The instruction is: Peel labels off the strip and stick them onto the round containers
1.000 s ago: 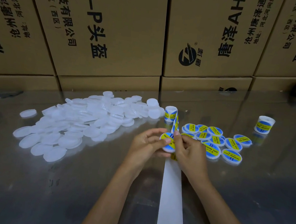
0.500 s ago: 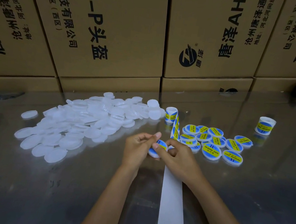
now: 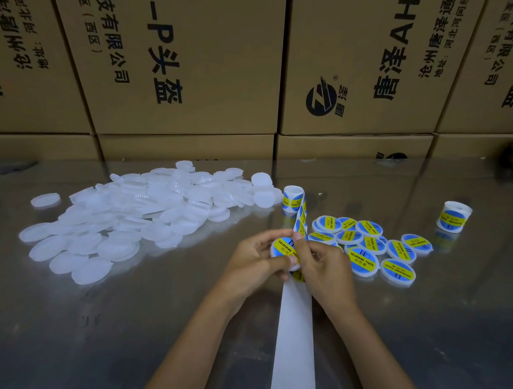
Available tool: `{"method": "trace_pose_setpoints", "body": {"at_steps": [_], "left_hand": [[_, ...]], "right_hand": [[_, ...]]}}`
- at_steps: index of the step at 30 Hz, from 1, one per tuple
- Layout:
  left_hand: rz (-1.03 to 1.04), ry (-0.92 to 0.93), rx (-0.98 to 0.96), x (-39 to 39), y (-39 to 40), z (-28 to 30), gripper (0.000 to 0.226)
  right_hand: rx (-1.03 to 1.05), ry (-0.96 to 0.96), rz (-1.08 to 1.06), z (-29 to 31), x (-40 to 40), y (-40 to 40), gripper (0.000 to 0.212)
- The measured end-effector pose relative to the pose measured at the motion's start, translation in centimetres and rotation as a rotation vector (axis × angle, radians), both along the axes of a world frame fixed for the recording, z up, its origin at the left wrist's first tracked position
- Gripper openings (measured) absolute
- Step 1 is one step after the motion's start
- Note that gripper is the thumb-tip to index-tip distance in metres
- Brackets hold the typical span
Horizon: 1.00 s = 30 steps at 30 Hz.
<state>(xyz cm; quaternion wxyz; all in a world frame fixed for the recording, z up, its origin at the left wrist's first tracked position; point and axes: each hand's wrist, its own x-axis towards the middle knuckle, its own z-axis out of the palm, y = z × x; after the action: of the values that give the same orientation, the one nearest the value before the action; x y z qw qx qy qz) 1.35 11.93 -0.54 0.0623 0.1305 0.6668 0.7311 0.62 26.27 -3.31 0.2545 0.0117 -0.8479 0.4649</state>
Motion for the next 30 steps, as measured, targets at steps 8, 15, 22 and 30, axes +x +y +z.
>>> {"method": "trace_pose_setpoints", "body": {"at_steps": [8, 15, 22, 30], "left_hand": [[0.244, 0.010, 0.093, -0.7, -0.6, -0.5, 0.020], [0.267, -0.132, 0.145, -1.1, -0.6, -0.8, 0.022], [0.308, -0.179, 0.089, -1.6, -1.1, -1.7, 0.026], [0.313, -0.154, -0.011, -1.7, -0.8, -2.1, 0.027]], "right_hand": [[-0.129, -0.218, 0.248, 0.6, 0.4, -0.6, 0.057], [-0.483, -0.319, 0.045, 1.2, 0.0, 0.3, 0.048], [-1.039, -0.292, -0.120, 1.1, -0.3, 3.1, 0.037], [-1.137, -0.322, -0.091, 0.9, -0.8, 3.6, 0.037]]}}
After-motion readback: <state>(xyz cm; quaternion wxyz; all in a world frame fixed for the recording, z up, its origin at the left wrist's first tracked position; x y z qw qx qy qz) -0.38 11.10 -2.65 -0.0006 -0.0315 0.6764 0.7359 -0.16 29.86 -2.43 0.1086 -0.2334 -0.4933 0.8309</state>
